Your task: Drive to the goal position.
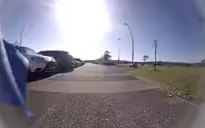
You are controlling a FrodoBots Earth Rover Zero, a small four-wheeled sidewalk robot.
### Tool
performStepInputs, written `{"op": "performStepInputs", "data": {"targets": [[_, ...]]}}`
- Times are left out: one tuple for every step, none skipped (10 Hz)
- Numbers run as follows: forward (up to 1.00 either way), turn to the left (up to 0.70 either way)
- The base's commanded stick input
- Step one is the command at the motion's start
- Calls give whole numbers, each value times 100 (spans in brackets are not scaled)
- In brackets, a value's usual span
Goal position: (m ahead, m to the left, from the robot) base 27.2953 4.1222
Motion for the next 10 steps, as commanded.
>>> {"op": "performStepInputs", "data": {"targets": [[100,0],[100,0],[100,0],[100,0],[100,0],[100,0],[100,0],[100,0],[100,0],[100,0]]}}
